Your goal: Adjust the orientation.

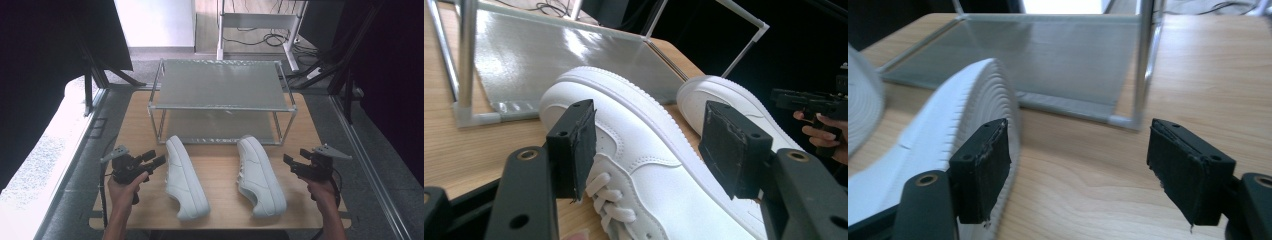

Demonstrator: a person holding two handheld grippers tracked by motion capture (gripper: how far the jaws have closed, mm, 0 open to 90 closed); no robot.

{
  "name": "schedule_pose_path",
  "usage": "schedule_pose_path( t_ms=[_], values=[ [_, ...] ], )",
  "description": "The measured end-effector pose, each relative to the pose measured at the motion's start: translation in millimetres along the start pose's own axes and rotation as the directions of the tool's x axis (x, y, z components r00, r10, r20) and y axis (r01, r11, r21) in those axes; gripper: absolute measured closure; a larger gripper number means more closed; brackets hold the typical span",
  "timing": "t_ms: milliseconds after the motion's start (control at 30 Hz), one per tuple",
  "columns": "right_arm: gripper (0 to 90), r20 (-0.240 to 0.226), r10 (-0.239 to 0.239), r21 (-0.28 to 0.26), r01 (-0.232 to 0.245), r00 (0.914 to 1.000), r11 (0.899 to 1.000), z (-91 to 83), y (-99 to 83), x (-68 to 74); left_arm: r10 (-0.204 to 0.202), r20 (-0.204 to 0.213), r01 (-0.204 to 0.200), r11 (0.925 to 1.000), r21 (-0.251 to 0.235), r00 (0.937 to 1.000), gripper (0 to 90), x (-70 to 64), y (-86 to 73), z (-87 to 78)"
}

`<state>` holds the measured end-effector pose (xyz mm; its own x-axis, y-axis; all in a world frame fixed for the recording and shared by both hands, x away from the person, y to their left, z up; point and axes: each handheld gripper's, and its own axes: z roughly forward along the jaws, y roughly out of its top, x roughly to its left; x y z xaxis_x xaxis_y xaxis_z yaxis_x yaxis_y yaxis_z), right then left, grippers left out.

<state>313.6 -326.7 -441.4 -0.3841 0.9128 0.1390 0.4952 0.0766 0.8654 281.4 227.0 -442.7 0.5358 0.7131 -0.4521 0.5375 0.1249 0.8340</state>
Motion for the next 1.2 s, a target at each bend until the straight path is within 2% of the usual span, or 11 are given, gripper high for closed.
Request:
schedule_pose_path(
  t_ms=[67, 100, 300, 433, 633, 700, 733, 833, 1000, 1167, 1200],
  values=[
    [26.3, 0.003, 0.005, -0.002, -0.005, 1.0, 1.0, -0.6, -0.6, -1.4, 0.006, 0.001, -0.006, 1.0, 0.001, 1.0, 38.7, -1.1, 0.4, 0.8],
    [27.1, 0.02, 0.026, -0.012, -0.026, 0.9994, 1.0, -2.8, -1.9, -5.1, 0.015, 0.0, -0.015, 0.9999, 0.003, 0.9999, 38.7, -2.4, 0.8, 1.5],
    [32.1, 0.035, 0.035, -0.035, -0.034, 0.9988, 0.999, -7.9, -3.4, -9.0, 0.023, -0.011, -0.023, 0.9997, -0.011, 0.9997, 38.8, -3.9, 1.6, 0.6],
    [33.2, 0.017, 0.037, -0.025, -0.037, 0.9992, 0.999, -4.8, -5.4, -8.1, 0.024, -0.018, -0.025, 0.9993, -0.03, 0.9995, 40.3, -4.6, 2.9, -2.9],
    [36.6, -0.008, 0.002, -0.008, -0.002, 1.0, 1.0, -1.9, -4.9, -2.8, 0.031, -0.021, -0.032, 0.9985, -0.044, 0.9993, 43.0, -5.3, 3.2, -5.9],
    [39.3, -0.01, -0.008, -0.012, 0.008, 0.9999, 1.0, -1.6, -4.7, -1.5, 0.029, -0.013, -0.03, 0.9985, -0.047, 0.9995, 42.9, -4.8, 4.1, -7.5],
    [42.8, -0.022, -0.009, -0.008, 0.008, 0.9997, 1.0, -1.8, -4.5, -1.3, 0.03, -0.009, -0.03, 0.9985, -0.045, 0.9995, 42.6, -4.4, 4.7, -8.2],
    [46.0, -0.052, -0.024, 0.005, 0.024, 0.9984, 1.0, -2.0, -4.5, -1.3, 0.029, -0.013, -0.029, 0.9983, -0.05, 0.9995, 40.7, -3.8, 5.4, -9.8],
    [48.4, -0.059, -0.021, 0.01, 0.022, 0.9981, 1.0, -0.7, -4.4, -1.8, 0.032, -0.015, -0.032, 0.9983, -0.048, 0.9994, 39.8, -0.3, 6.9, -16.3],
    [48.8, -0.049, -0.008, 0.03, 0.009, 0.9988, 1.0, 1.8, -6.0, -3.3, 0.038, -0.033, -0.04, 0.9976, -0.056, 0.9987, 46.3, -1.0, 7.4, -19.0],
    [48.8, -0.038, 0.002, 0.042, -0.001, 0.9993, 0.999, 3.1, -7.0, -4.1, 0.039, -0.048, -0.042, 0.9977, -0.054, 0.9981, 49.2, -1.3, 7.0, -19.6]
  ],
)
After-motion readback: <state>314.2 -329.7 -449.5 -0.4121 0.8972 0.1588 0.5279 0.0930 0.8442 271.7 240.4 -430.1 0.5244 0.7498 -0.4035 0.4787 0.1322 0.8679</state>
